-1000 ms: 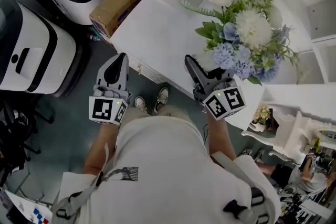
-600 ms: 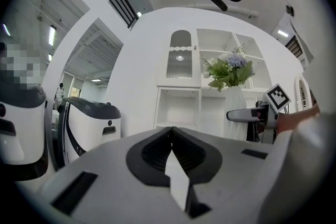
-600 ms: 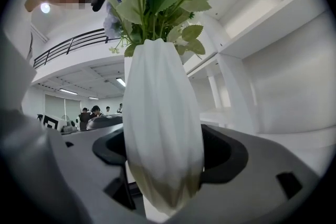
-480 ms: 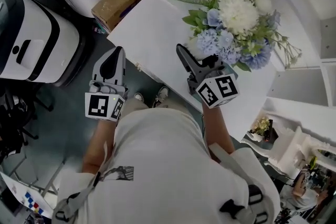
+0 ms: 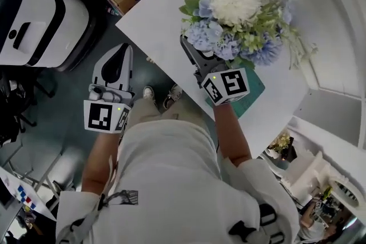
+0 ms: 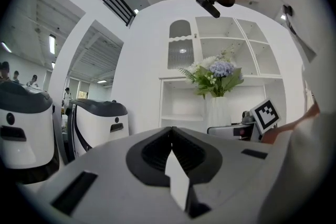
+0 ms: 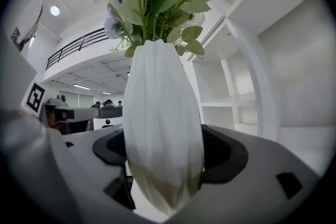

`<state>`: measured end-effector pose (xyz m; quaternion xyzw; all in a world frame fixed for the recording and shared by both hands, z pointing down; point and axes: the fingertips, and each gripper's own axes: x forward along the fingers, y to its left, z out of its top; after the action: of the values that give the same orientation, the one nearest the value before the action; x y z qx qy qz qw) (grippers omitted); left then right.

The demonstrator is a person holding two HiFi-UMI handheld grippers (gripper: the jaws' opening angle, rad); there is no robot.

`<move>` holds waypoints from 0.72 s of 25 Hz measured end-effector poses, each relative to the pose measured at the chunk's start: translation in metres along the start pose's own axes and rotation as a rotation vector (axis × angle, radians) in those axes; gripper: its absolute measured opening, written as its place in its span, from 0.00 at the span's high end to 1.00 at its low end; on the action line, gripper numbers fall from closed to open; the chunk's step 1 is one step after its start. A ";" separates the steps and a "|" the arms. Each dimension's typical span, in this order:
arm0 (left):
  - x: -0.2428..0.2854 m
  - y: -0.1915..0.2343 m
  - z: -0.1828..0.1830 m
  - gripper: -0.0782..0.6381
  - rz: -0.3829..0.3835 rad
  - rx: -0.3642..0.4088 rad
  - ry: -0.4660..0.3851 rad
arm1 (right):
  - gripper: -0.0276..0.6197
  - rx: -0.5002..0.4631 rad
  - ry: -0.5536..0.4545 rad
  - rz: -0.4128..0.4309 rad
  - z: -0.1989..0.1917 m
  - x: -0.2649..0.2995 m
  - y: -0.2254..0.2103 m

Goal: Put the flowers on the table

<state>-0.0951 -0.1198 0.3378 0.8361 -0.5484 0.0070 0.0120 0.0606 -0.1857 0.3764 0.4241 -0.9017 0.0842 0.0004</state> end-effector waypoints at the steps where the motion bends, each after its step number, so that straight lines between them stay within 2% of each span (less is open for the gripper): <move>1: -0.001 0.004 -0.005 0.87 0.007 0.003 0.011 | 0.34 -0.001 0.005 0.006 -0.009 0.008 0.000; 5: -0.003 0.006 -0.024 0.87 0.043 0.001 0.037 | 0.34 -0.006 0.022 0.029 -0.045 0.027 -0.007; 11: -0.004 -0.005 -0.035 0.87 0.081 -0.008 0.040 | 0.34 0.000 0.035 0.043 -0.077 0.041 -0.022; 18: -0.018 0.022 -0.042 0.87 0.114 -0.017 0.049 | 0.34 -0.006 0.072 0.044 -0.104 0.075 -0.012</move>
<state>-0.1224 -0.1113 0.3798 0.8031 -0.5945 0.0237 0.0321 0.0145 -0.2343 0.4857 0.4009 -0.9104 0.0965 0.0323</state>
